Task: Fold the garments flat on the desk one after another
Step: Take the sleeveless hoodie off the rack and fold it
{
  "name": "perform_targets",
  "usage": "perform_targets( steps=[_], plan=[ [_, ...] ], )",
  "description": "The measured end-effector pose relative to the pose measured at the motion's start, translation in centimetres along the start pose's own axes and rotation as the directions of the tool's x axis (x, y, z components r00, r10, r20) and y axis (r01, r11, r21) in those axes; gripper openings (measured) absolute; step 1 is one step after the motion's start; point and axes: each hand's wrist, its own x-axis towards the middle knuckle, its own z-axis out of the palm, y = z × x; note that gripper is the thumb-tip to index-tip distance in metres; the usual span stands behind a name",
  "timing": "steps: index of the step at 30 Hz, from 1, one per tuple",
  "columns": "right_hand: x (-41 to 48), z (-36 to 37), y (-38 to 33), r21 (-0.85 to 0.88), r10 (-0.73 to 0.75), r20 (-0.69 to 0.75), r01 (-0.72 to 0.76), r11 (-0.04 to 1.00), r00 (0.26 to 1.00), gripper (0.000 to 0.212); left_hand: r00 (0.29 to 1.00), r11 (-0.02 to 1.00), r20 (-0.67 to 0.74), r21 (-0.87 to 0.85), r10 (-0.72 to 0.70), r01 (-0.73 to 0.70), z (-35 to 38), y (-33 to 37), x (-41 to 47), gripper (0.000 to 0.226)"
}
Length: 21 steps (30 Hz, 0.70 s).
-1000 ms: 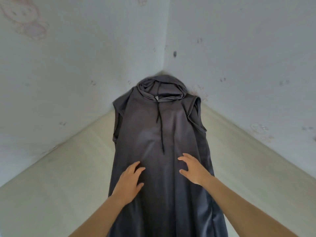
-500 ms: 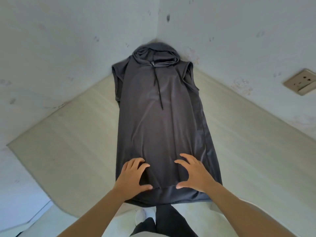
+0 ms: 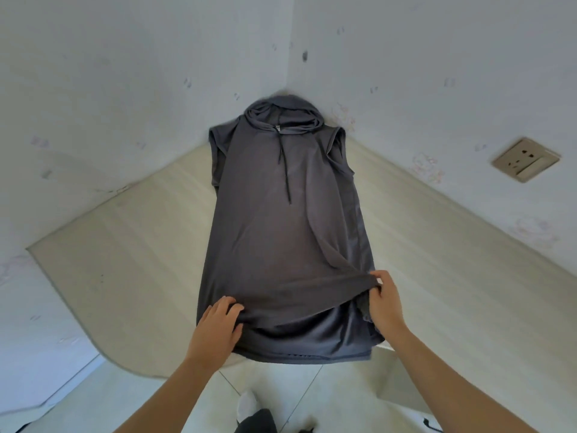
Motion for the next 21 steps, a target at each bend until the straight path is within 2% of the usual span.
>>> perform_targets(
  steps=[1, 3, 5, 6, 8, 10, 13, 18, 21],
  plan=[
    [0.2, -1.0, -0.2, 0.039, -0.007, -0.024, 0.008, 0.999, 1.000, 0.023, 0.999, 0.999, -0.010, -0.021, -0.032, 0.032, -0.1, 0.2, 0.0, 0.028],
    [0.4, -3.1, 0.1, -0.006, -0.067, 0.027, 0.067, 0.998, 0.997, 0.027, 0.996, 0.997, 0.046, 0.003, -0.082, 0.082, -0.2, 0.4, -0.1, 0.041],
    [0.3, -5.1, 1.2, -0.236, -0.156, 0.154, 0.190, 0.953, 0.976, 0.041, 0.985, 0.990, 0.114, 0.082, -0.126, 0.117, 0.0, 0.5, -0.1, 0.062],
    [0.2, -6.1, 2.1, -0.366, -0.172, 0.218, 0.244, 0.898, 0.961, 0.048, 0.982, 0.985, 0.124, 0.113, -0.141, 0.128, 0.2, 0.8, -0.2, 0.065],
    [0.4, -7.4, 4.2, -0.508, -0.168, 0.258, 0.281, 0.814, 0.952, 0.051, 0.985, 0.982, 0.076, 0.118, -0.158, 0.148, 0.4, 1.2, 0.0, 0.054],
    [0.4, -8.4, 5.1, -0.476, -0.159, 0.150, 0.213, 0.853, 0.976, 0.040, 0.984, 0.981, 0.047, 0.101, -0.173, 0.168, 0.4, 1.7, 0.3, 0.040],
    [0.5, -9.1, 4.9, -0.390, -0.066, -0.044, 0.044, 0.920, 0.997, 0.032, 0.980, 0.980, 0.040, 0.065, -0.193, 0.190, 0.4, 2.0, 0.2, 0.034],
    [1.4, -8.6, 6.5, -0.285, 0.121, -0.014, -0.120, 0.951, 0.992, 0.041, 0.936, 0.952, -0.179, -0.015, -0.304, 0.307, -1.1, 1.4, -0.3, 0.007],
    [1.9, -9.1, 6.2, -0.209, 0.121, -0.046, -0.128, 0.970, 0.992, 0.044, 0.880, 0.924, -0.284, -0.076, -0.381, 0.376, -3.0, 1.2, -0.6, 0.012]
  ],
)
